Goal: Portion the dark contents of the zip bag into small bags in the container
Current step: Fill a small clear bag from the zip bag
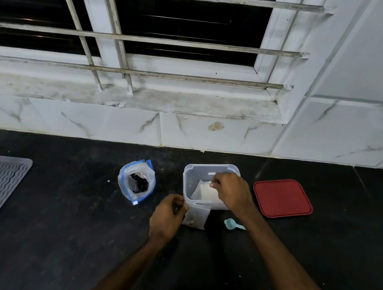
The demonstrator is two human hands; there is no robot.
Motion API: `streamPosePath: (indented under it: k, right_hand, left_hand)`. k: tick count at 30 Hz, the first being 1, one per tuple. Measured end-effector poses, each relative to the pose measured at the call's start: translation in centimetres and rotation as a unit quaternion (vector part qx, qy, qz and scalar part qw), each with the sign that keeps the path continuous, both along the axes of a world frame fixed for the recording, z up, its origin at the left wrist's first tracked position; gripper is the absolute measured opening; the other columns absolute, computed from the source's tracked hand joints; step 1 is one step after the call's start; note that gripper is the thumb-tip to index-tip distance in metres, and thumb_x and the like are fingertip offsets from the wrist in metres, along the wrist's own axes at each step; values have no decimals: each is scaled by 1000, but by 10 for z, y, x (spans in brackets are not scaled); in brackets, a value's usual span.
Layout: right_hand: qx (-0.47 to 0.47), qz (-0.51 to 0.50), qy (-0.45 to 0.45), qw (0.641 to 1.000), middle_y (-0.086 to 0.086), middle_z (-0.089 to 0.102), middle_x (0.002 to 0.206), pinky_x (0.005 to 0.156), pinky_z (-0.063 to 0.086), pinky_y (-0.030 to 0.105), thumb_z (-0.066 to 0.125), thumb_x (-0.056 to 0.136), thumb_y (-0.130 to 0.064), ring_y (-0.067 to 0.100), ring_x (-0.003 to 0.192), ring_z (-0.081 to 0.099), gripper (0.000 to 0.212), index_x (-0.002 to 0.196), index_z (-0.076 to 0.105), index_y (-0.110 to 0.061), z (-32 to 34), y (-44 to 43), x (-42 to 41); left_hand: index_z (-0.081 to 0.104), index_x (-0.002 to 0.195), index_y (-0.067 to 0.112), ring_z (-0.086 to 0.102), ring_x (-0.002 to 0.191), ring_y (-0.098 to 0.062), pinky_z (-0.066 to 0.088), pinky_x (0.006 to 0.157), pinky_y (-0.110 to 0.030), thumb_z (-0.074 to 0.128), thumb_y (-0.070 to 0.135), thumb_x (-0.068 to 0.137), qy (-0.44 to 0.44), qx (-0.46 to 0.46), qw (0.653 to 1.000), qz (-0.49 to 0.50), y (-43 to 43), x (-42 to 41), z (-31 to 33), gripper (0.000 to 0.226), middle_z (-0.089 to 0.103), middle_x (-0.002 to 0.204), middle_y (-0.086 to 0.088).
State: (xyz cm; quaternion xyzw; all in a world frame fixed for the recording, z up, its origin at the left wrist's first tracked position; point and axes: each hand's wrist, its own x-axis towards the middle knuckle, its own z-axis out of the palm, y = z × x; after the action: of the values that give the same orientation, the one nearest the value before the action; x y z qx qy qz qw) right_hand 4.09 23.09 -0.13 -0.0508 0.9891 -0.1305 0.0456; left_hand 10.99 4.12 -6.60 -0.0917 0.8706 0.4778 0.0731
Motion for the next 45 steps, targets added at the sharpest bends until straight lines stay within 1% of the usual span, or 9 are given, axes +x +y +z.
streamPosePath:
  k: [4,7,11,19,22,26,31,34,45]
  right_hand:
    - [17,54,-116,992,1,68,116,88,52,33,59,89,-15,21,107,64,31,119,64,-23,-3,-11,-29]
    - [41,101,-188,976,5,68,112,89,50,36,48,91,-29,24,100,64,31,116,66,-23,-10,-28,-37]
    - [127,167,-229,951,2,62,129,103,44,41,49,95,-37,27,114,59,36,126,61,-23,-27,-42,-47]
    - [239,253,-130,928,10,57,136,101,43,39,48,97,-12,29,123,54,34,130,55,-7,-6,-38,-39]
    - [187,213,-39,958,4,63,126,88,50,38,55,90,-5,25,114,61,34,123,59,-15,4,-25,-35]
    - [57,92,55,993,-1,66,115,79,50,32,62,91,-23,21,100,65,24,113,56,-22,29,-13,-23]
    - [-125,-3,149,981,-10,70,97,65,46,22,69,87,-29,11,84,67,17,103,63,-26,46,-26,23]
    - [-153,9,130,980,-10,71,96,65,52,25,66,88,-29,11,83,68,21,109,61,-28,42,-40,41]
    - [-209,6,100,973,-9,69,98,65,41,15,66,89,-35,10,84,65,19,104,57,-27,30,-63,50]
  left_hand:
    - [57,116,30,62,101,0,52,88,-29,66,36,89,61,-12,998,10,-11,-4,15,28,65,112,16]
    - [58,118,24,62,101,-3,52,87,-27,63,31,93,102,-40,994,-2,-23,-9,29,27,63,113,13]
    - [58,113,26,61,96,-5,52,81,-27,60,28,95,129,-62,990,8,-37,-11,43,19,63,111,12]
    - [61,106,27,60,92,-1,53,82,-26,59,24,95,135,-51,989,20,-35,-17,48,11,65,106,10]
    - [62,103,26,62,90,-2,53,82,-26,61,21,94,128,-23,991,29,-29,-21,50,10,67,99,12]
    - [64,99,24,65,85,-3,54,77,-23,61,23,95,114,25,993,29,-18,-26,56,5,69,89,14]
    - [67,96,13,69,77,-20,57,67,-38,57,38,96,70,172,983,10,1,-24,72,27,73,81,0]
    - [67,99,14,70,75,-20,56,55,-31,56,37,97,71,209,975,-6,4,-25,78,25,73,86,-3]
    - [70,86,13,72,75,-23,59,66,-34,64,14,93,94,203,974,36,-14,-19,77,9,74,80,-5]
